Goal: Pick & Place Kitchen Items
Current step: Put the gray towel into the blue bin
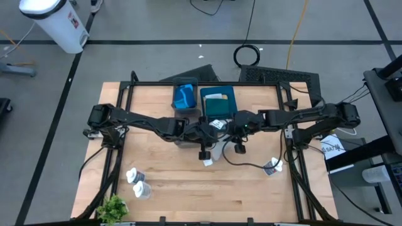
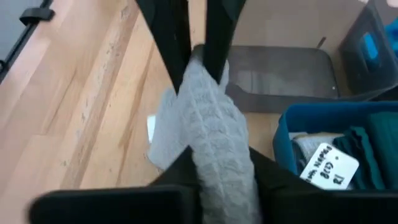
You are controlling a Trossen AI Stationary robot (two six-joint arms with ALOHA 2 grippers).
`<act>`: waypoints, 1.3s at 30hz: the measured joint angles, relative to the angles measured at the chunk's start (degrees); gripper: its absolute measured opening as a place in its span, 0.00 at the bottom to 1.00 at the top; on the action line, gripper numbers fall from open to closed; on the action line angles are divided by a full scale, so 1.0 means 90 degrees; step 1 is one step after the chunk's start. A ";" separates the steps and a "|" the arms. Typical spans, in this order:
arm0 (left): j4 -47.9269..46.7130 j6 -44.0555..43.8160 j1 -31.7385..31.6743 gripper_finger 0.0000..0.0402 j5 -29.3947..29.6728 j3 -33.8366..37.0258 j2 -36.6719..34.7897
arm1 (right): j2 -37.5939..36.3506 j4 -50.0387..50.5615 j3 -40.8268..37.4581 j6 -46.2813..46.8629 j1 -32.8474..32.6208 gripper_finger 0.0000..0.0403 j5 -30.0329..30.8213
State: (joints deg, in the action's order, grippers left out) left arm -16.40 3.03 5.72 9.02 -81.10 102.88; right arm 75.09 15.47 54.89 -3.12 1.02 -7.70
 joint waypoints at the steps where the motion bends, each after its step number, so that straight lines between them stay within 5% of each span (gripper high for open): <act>1: 0.0002 -0.0119 0.0000 0.15 0.0000 0.0000 -0.0005 | -0.0041 0.0039 0.0000 -0.0039 0.0000 0.07 0.0000; 10: -0.0058 0.0294 0.0022 0.47 0.0004 -0.0296 -0.0260 | -0.0497 0.0479 -0.0005 -0.0067 -0.0045 0.01 0.0021; 15: 0.0113 0.0188 0.0024 0.58 0.0313 -0.0413 -0.0613 | -0.0751 0.0462 -0.0002 -0.0068 -0.0085 0.01 0.0017; 26: 0.0011 0.0514 0.0257 0.61 0.0403 0.0032 -0.1682 | -0.0931 0.0752 0.0000 -0.0391 0.0166 0.01 0.0047; 39: 0.0858 0.0467 -0.0164 0.62 0.0771 0.2063 -0.3652 | -0.0897 0.0377 -0.0002 -0.1363 0.1125 0.01 0.0027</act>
State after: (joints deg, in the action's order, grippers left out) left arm -8.68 7.23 4.24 15.96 -62.53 70.01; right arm 67.02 18.86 54.87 -15.39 11.14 -7.46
